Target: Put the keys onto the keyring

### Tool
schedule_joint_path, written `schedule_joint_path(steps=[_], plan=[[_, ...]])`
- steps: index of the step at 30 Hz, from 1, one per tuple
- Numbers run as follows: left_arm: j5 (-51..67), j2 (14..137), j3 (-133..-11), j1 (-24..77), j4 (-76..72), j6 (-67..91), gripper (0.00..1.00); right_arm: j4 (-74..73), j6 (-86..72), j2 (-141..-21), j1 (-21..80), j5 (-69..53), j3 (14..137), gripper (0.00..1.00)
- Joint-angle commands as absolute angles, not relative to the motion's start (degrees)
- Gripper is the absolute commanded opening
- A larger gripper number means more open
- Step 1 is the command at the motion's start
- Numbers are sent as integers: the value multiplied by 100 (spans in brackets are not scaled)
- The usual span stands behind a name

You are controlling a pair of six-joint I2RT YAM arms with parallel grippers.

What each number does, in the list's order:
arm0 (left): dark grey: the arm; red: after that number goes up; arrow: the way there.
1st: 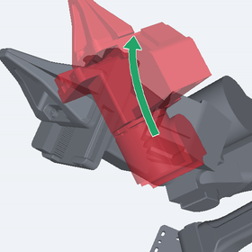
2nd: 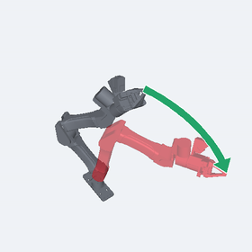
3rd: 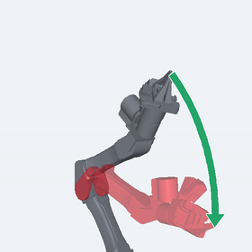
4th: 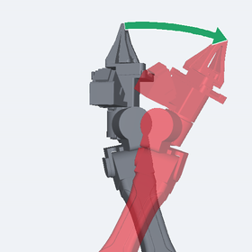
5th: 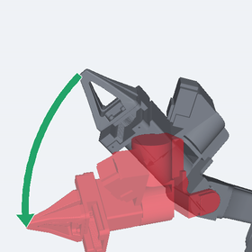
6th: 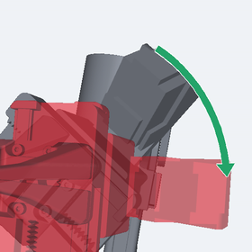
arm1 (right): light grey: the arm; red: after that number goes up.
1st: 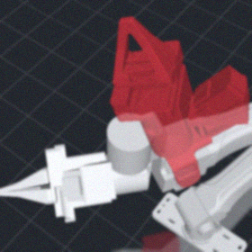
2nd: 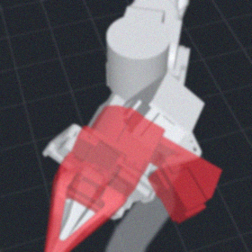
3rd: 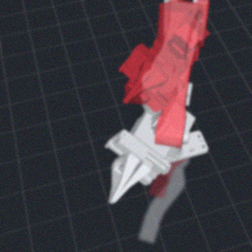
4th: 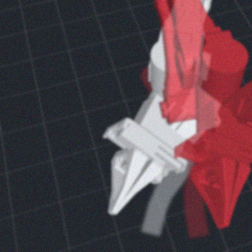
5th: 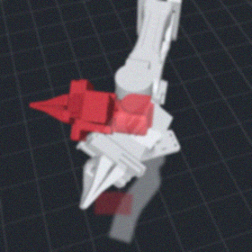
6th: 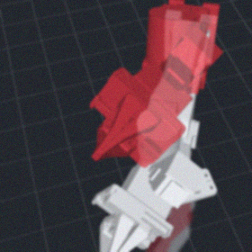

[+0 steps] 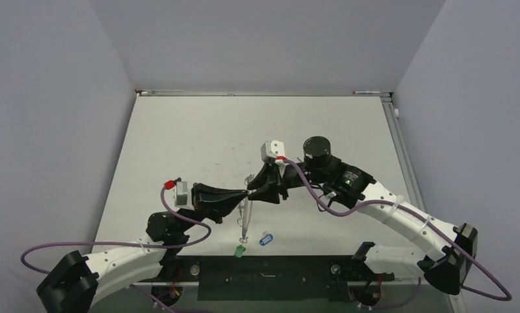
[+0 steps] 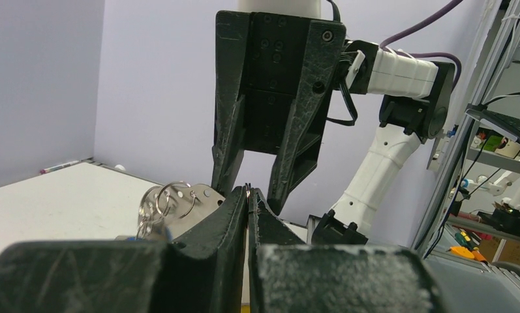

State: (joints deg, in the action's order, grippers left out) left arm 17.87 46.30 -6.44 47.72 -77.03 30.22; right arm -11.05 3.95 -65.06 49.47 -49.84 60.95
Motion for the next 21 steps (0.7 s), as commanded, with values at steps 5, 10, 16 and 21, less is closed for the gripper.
schedule_joint_path(steps=[5,10,16,21], plan=[[1845,4665,-848,4834,-8365,3136,0,-736,545,-6685,4976,-5080,6286,24],[1835,4712,-863,4843,-8400,3134,0,-691,541,-6742,5016,-5080,6273,13],[1840,4790,-862,4847,-8498,3192,0,-434,511,-6668,5064,-5033,6146,5],[1761,4696,-827,4850,-8425,3301,0,-50,572,-6324,5080,-5007,5784,5]])
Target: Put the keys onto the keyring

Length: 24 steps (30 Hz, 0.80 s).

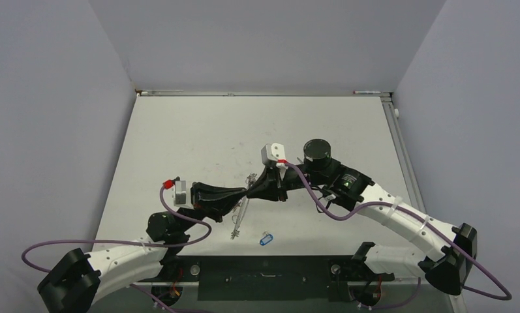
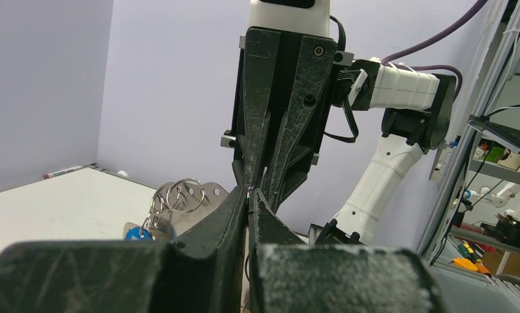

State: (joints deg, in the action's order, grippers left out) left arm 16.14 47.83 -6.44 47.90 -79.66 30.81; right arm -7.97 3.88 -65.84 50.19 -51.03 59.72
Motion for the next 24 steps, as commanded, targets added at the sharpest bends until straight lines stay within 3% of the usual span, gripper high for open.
schedule_joint_path(steps=[1,6,13,16,20,24], plan=[[1744,4663,-826,4850,-8392,3316,0,116,576,-6267,5076,-4976,5728,5],[1688,4434,-831,4843,-8093,3518,14,323,624,-6031,5080,-4707,5540,5],[1711,4100,-822,4851,-7564,3503,21,441,619,-5863,5080,-4450,5465,5],[1879,3957,-856,4851,-7313,3271,34,112,725,-5905,5135,-4237,5607,5],[1915,3457,-1344,4843,-5520,2647,53,-779,996,-5925,5408,-3533,5940,5],[1415,3027,-1869,4843,-3841,2259,58,-1749,1163,-6049,5683,-2831,6365,5]])
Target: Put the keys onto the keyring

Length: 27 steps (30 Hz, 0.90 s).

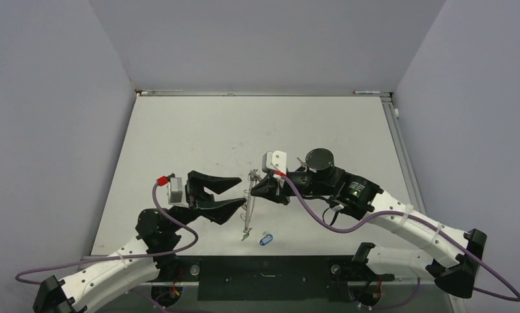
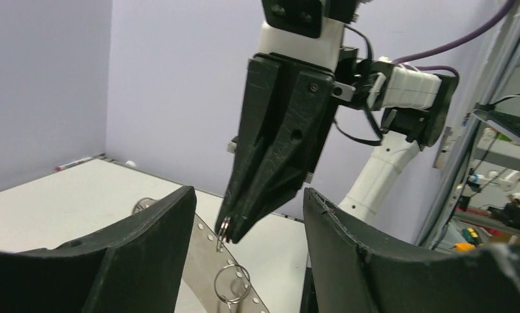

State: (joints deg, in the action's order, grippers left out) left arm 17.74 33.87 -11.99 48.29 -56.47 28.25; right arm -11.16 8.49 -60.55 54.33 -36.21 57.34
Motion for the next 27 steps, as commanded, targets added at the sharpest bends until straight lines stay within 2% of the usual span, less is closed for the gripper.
schedule_joint_path(steps=[1,6,8,10,15,18,22,27], plan=[[1271,2935,-2009,4847,-3418,2190,58,-1913,1169,-6055,5760,-2695,6414,5],[1184,2719,-2561,4849,-2123,1878,59,-2384,1186,-6039,5921,-2283,6534,5],[1261,2765,-2870,4848,-1601,1751,52,-2551,1198,-6057,5931,-2192,6608,5],[1214,2892,-3437,4856,-604,1399,49,-2733,1238,-6093,5949,-2147,6707,5],[1713,3196,-4178,4908,1134,102,50,-3234,1381,-6241,6034,-1959,7013,5],[1664,3250,-4296,4914,1490,-641,50,-3301,1430,-6311,6059,-1875,7040,5],[2259,3477,-4299,4947,1738,-1565,47,-3305,1476,-6399,6094,-1865,7062,5],[2565,3521,-4025,4981,1194,-1887,43,-3334,1524,-6518,6152,-1862,7126,5]])
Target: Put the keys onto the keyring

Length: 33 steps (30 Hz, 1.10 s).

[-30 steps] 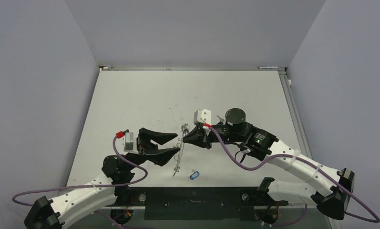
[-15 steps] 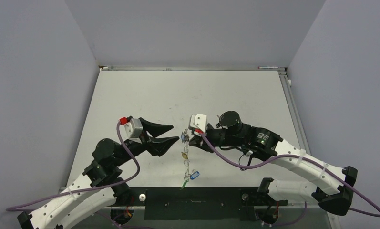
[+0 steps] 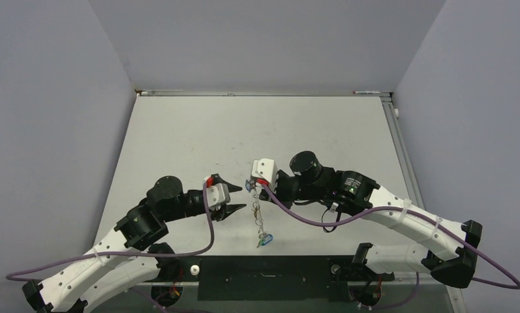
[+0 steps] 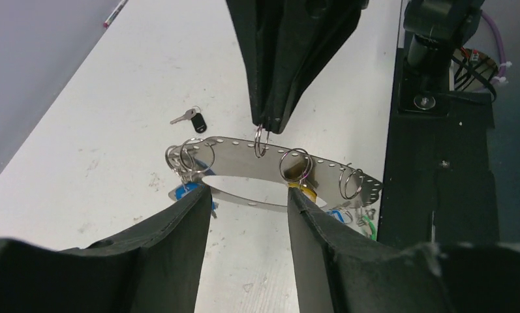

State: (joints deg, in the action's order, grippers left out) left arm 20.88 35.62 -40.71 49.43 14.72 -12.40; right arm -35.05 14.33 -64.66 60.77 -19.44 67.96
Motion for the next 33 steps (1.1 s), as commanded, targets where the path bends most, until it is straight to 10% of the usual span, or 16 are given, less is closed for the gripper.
schedule_joint_path(steps=[1,33], plan=[[2644,3522,-3987,4982,1084,-1894,42,-3340,1529,-6540,6159,-1857,7139,5],[2928,3994,-3648,4980,339,-1748,10,-3224,1556,-6680,6447,-1793,7121,5]])
